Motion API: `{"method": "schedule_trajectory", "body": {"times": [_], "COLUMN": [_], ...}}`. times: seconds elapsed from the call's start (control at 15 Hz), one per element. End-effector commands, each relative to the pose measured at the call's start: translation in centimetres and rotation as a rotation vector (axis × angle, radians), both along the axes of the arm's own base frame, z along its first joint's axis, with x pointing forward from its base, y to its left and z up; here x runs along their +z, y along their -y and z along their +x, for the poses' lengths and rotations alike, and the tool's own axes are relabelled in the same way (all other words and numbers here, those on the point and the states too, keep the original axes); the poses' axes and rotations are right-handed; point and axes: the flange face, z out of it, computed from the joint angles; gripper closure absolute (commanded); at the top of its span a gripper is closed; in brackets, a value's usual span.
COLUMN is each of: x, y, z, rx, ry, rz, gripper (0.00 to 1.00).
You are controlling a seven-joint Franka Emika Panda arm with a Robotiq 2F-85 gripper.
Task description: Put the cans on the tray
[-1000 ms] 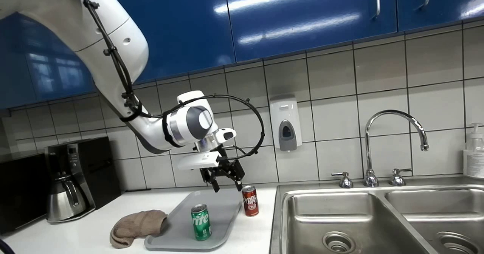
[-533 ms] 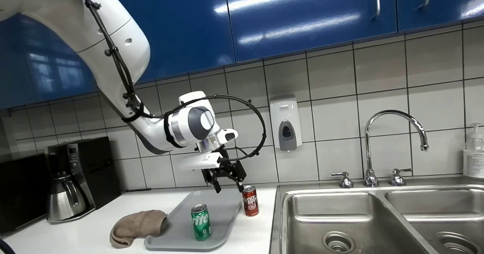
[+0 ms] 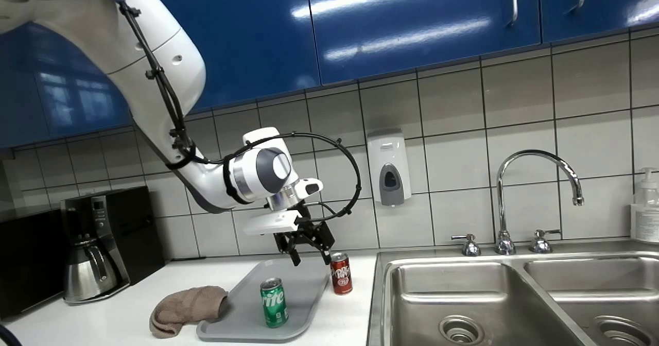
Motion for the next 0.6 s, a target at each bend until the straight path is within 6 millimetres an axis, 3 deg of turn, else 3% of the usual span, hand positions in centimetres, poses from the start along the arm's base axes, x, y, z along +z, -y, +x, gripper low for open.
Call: {"method": "schedule_trajectory", "body": {"times": [0.0,0.53], "x": [-0.6,-3.2], "y": [-0.4,1.9], "z": [0.8,3.2], "rx": [-0.038,-0.109], "ry": [0.009,-0.011], "rz": [-0.041,-0.064], "gripper": [0.0,0.0]}}
